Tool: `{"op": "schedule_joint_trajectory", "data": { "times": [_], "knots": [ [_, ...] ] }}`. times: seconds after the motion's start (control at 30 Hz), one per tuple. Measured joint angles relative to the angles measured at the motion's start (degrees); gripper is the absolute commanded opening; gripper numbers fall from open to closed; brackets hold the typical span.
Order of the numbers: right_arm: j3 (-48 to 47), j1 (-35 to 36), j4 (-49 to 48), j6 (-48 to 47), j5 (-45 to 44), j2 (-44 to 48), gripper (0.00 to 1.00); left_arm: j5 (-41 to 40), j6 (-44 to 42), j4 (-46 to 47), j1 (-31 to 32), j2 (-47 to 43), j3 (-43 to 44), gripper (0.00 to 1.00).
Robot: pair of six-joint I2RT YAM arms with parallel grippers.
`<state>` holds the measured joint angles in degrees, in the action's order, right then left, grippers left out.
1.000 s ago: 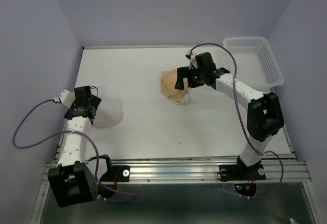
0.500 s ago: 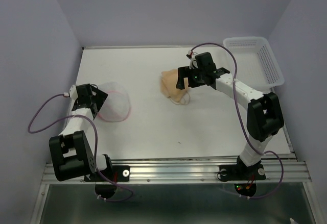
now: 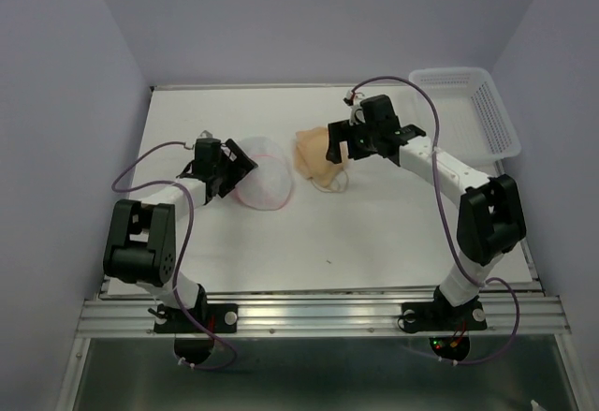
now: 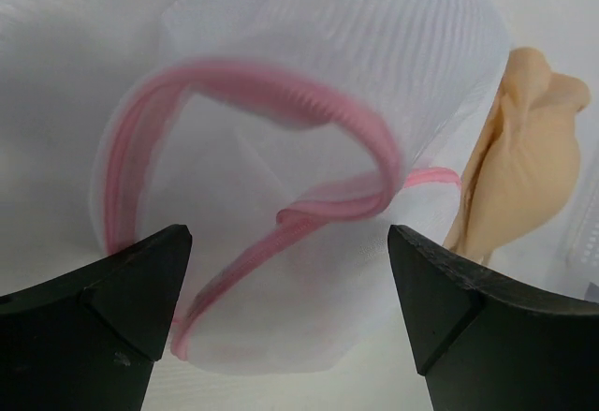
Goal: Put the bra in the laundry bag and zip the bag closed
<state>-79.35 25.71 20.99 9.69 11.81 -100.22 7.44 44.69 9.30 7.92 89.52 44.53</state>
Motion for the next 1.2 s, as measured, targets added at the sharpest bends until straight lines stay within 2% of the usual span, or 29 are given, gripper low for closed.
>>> {"op": "schedule_joint_trajectory", "data": {
  "times": [0.2,0.3,0.4,0.53,0.8,0.97,1.2],
  "knots": [
    [2.6,2.4,0.0,-4.3,-3.8,3.2,1.0,0.3,0.6,-1.9,0.3,-5.6,0.1,0.99],
    [3.2,8.0,-0.9,-6.8,-7.5,3.9,1.0,-1.3,0.9,-4.6,0.2,-11.6,0.1,0.99],
    [3.6,17.5,-3.2,-9.5,-12.3,3.9,1.0,-5.8,1.7,-8.7,0.2,-17.9,0.2,0.99],
    [3.5,26.5,-7.7,-11.4,-12.1,2.0,1.0,-12.3,3.7,-15.8,-1.0,-24.5,0.3,0.99],
    [-4.5,25.7,-9.9,-6.2,-11.7,-8.5,1.0,-15.5,5.5,-20.6,-6.4,-34.3,-4.5,0.99],
    [-5.0,27.8,-11.8,-12.2,-14.4,-10.0,1.0,-15.2,5.4,-24.3,-8.2,-34.5,-4.8,0.99],
    [-3.6,36.9,-16.5,-23.5,-22.0,-12.0,1.0,-15.4,4.8,-27.4,-14.3,-35.5,-6.3,0.99]
  ]
}}
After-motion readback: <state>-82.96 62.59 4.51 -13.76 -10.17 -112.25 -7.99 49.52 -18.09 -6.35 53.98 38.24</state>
